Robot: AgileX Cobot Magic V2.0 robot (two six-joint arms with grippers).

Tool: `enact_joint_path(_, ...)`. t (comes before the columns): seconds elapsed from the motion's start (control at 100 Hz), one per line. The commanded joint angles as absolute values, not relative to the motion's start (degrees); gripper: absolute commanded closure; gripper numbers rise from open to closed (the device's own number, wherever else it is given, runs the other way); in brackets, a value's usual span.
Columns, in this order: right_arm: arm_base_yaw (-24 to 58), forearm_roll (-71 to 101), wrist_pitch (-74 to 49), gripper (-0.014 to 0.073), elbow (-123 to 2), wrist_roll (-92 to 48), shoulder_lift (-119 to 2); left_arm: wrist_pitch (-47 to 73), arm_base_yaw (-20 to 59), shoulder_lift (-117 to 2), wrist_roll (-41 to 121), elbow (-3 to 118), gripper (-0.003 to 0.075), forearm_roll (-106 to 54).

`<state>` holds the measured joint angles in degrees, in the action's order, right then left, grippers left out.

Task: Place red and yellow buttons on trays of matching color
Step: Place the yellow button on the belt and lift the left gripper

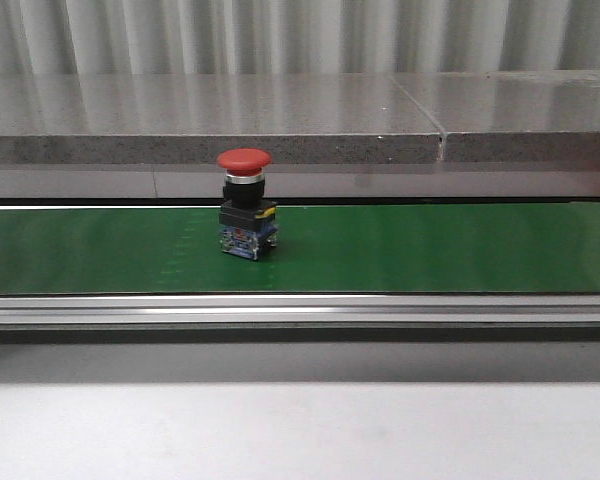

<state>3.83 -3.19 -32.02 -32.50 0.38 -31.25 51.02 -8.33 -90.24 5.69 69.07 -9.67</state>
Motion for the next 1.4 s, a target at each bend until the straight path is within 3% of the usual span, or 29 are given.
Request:
enact_joint_path(0.0,3.79,-3.52,-28.18,0.0661,-34.03,0.00,-31.16,49.78,-7.90,-87.92,5.66,70.56,0.0181,-10.71)
enact_joint_path(0.07,3.79,-3.52,-28.18,0.0661,-34.03,0.00,-31.16,49.67,-7.90,-87.81,5.66,70.56,0.0064,-10.71)
enact_joint_path(0.13,3.79,-3.52,-28.18,0.0661,-34.03,0.00,-31.16,49.51,-7.90,-87.47,5.97,70.56,0.0031,-11.11)
enact_joint_path(0.45,3.79,-3.52,-28.18,0.0661,-34.03,0.00,-31.16,49.11,-7.86,-80.61,14.68,70.89,0.0065,-21.02)
enact_joint_path(0.76,3.79,-3.52,-28.18,0.0661,-34.03,0.00,-31.16,39.82,-5.24,-64.97,17.67,65.86,0.0069,-21.14)
enact_joint_path(1.09,3.79,-3.52,-28.18,0.0661,-34.03,0.00,-31.16,21.03,3.88,-46.58,24.55,48.52,0.0090,-20.92)
enact_joint_path(1.39,3.79,-3.52,-28.18,0.0661,-34.03,0.00,-31.16,14.27,4.81,-28.57,24.59,31.75,0.0221,-21.03)
